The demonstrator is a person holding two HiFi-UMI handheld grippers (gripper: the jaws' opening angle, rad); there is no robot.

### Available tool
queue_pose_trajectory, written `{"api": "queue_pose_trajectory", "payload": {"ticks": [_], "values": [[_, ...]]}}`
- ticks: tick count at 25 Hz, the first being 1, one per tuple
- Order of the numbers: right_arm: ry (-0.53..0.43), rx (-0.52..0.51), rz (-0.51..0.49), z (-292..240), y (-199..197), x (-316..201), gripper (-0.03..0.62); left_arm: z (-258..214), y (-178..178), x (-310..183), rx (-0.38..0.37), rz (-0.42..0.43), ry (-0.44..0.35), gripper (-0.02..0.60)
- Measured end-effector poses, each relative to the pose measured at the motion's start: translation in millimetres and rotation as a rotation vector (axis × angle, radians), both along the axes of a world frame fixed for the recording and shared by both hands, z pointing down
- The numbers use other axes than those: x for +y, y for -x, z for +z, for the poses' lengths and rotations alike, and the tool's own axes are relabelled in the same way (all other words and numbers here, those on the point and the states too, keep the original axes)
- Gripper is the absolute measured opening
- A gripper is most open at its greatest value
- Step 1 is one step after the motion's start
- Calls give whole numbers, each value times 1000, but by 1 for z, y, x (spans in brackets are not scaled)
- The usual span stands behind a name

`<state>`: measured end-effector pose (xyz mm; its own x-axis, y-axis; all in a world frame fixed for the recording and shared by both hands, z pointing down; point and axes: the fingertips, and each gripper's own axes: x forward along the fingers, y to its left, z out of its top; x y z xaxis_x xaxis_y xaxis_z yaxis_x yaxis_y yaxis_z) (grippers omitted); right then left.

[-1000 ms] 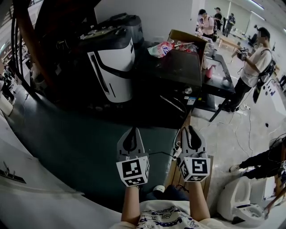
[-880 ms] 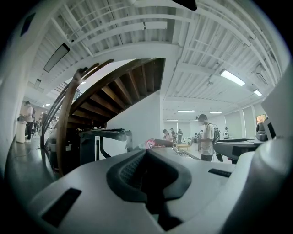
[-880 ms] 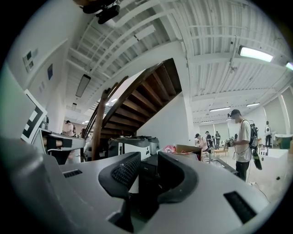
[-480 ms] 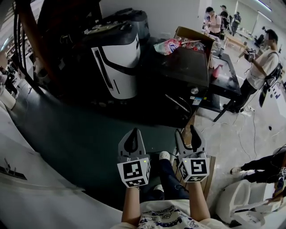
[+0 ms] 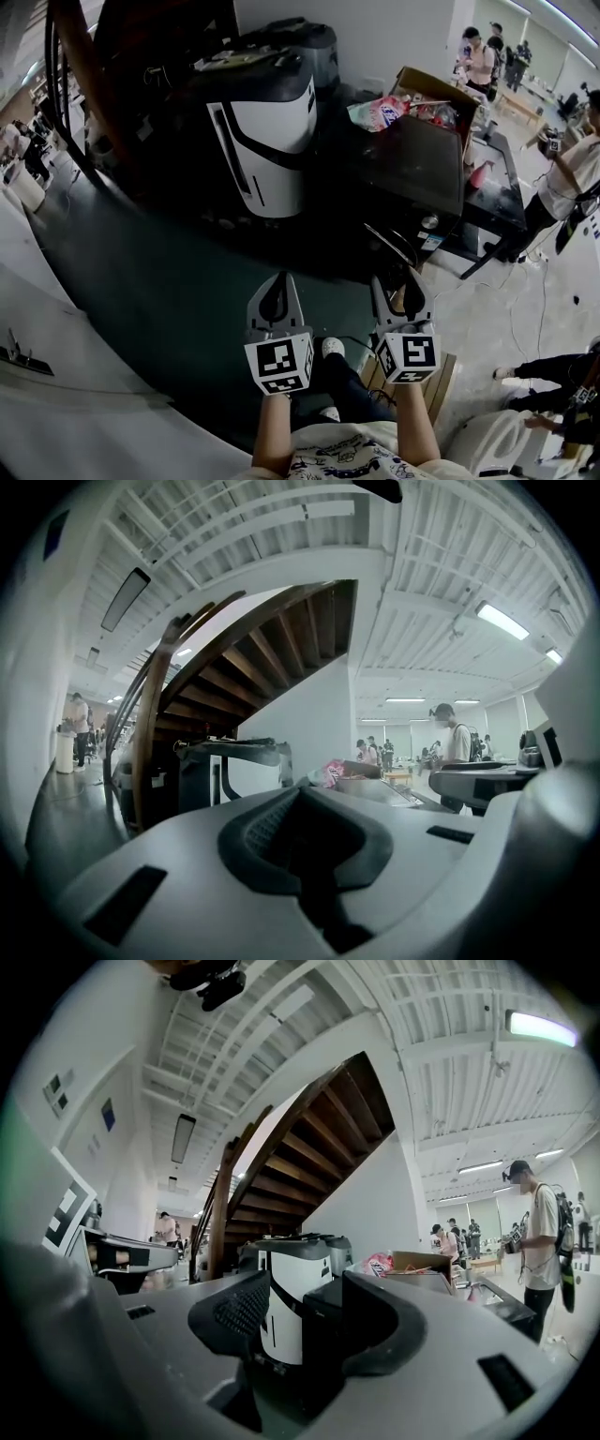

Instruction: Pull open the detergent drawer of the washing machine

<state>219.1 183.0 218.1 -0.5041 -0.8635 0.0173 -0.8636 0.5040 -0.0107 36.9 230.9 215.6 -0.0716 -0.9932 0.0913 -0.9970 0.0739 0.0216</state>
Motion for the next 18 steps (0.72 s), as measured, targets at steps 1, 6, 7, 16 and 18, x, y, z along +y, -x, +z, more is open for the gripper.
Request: {"api": "queue_pose_trajectory", "payload": {"ticks": [1, 6, 7, 16, 18], "values": [[1, 0, -9, 0, 3, -14, 241, 0, 3, -12, 0, -8, 1, 14], [5, -1, -58, -4, 22, -83, 242, -3, 20, -72, 1, -49, 8, 14], [5, -3, -67, -6, 27, -97, 242, -3, 24, -83, 0, -58, 10, 14], [13, -13, -139, -8, 58, -187, 242, -3, 53, -159, -6, -127, 18, 14], [17, -16, -159, -5, 66, -202, 242, 1, 59, -170, -7, -146, 22, 14]]}}
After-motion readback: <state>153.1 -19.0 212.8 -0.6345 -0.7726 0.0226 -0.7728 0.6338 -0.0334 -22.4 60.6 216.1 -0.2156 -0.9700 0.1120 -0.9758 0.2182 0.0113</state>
